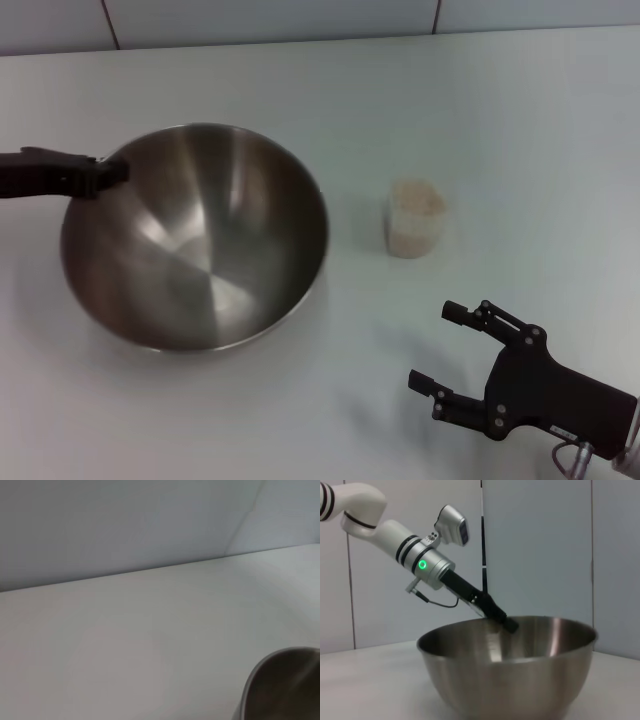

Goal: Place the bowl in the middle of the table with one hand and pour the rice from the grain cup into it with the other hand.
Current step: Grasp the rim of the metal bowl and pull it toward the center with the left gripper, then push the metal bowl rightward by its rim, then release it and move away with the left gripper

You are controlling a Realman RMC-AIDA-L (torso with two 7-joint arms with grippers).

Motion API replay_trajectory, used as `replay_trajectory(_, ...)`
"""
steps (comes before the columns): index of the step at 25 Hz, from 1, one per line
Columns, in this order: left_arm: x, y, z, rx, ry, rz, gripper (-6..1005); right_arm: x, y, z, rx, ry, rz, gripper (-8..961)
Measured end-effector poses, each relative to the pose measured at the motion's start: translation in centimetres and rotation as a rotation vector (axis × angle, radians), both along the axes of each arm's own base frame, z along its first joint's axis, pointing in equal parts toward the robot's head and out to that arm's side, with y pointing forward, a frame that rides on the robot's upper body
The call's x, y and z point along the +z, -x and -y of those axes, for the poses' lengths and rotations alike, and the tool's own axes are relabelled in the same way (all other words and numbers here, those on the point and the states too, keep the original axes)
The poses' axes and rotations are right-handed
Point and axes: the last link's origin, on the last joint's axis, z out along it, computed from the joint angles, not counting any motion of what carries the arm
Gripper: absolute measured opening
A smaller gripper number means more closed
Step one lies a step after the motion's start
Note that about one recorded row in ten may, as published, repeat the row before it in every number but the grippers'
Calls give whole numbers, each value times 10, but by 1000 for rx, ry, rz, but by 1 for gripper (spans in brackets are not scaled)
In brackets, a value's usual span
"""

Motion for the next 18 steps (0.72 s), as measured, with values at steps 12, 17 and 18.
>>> replay_trajectory(12, -21, -27, -14, -56, 57, 3, 42, 0, 0, 0, -1, -1, 1, 841)
replay_trajectory(17, -30, -25, -16, -60, 59, -36, 44, 0, 0, 0, -1, -2, 2, 841)
replay_trajectory(18, -30, -25, -16, -60, 59, -36, 44, 0, 0, 0, -1, -2, 2, 841)
